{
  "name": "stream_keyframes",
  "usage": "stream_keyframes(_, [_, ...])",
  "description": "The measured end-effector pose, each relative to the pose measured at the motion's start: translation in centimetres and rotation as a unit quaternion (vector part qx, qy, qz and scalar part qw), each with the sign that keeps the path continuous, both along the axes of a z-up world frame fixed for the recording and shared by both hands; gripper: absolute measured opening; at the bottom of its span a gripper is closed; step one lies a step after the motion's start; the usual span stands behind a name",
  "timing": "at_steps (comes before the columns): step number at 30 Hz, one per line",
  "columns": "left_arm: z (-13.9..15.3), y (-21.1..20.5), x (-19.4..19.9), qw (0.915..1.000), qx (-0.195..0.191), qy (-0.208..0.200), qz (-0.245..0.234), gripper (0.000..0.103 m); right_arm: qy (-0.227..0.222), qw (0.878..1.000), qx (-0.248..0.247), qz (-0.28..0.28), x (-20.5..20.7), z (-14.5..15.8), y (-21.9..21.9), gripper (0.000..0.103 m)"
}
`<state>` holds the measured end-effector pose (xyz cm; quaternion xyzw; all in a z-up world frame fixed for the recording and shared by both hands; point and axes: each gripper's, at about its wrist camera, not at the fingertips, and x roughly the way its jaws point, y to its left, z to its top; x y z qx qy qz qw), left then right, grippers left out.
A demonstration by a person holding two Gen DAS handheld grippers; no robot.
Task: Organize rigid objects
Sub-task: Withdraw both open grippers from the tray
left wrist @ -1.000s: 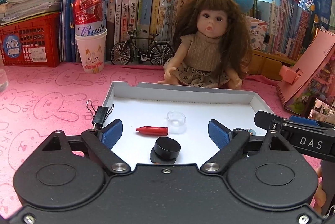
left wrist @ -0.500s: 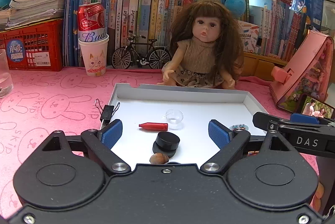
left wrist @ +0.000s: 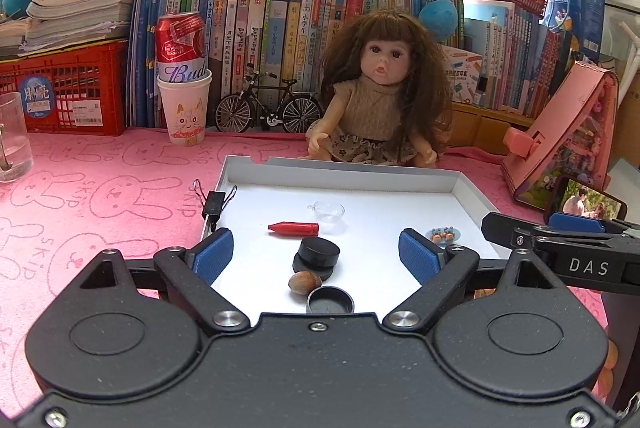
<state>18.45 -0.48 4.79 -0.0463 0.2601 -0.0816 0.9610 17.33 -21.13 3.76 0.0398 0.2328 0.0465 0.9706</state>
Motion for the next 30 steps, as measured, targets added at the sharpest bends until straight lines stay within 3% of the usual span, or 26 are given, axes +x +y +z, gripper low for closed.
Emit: stream_keyframes(30, [-0.5, -0.1, -5.5, 0.9992, 0.033, -0.021, -0.010, 0.091, 0.016, 1.000, -0.004, -0.014, -4.6, -0.7, 0.1, 0.103])
